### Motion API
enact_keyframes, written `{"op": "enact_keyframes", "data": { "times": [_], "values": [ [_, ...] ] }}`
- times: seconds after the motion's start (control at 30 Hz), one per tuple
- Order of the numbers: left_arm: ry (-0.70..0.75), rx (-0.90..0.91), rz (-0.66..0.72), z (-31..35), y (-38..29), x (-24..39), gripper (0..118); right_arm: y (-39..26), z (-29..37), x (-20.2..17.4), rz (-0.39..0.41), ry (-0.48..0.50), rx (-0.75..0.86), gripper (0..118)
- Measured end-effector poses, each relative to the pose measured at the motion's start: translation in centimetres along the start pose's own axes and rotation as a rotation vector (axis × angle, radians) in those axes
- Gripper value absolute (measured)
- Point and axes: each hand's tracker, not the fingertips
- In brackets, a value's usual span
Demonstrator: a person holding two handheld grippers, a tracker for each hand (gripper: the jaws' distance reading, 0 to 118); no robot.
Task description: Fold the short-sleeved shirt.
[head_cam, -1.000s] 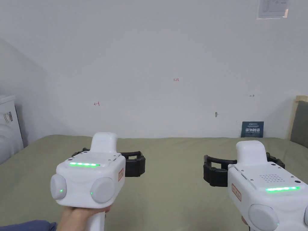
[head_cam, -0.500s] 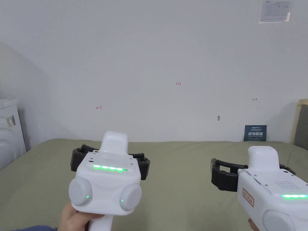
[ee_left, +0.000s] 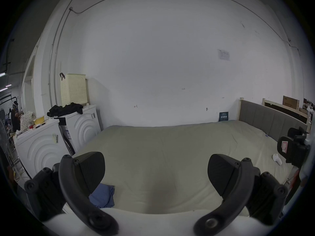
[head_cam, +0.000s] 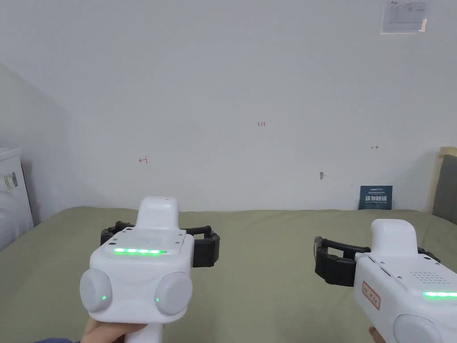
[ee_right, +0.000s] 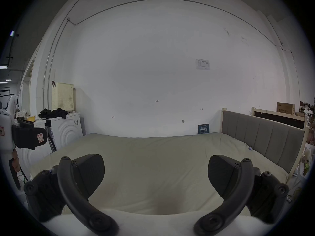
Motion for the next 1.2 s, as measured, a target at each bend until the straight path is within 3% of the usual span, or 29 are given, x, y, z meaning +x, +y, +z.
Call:
{"op": "enact_keyframes", "data": {
  "times": [0.27, 1.2],
  "values": [
    [-0.028, 0.018, -0.013, 0.5, 0.2, -0.1, 118, 0.2, 0.0, -0.3, 0.043, -0.016, 0.011, 118],
    [-0.015, 0.002, 0.018, 0.4, 0.2, -1.2, 118, 0.3, 0.0, -0.3, 0.059, -0.017, 0.015, 118]
  ]
}}
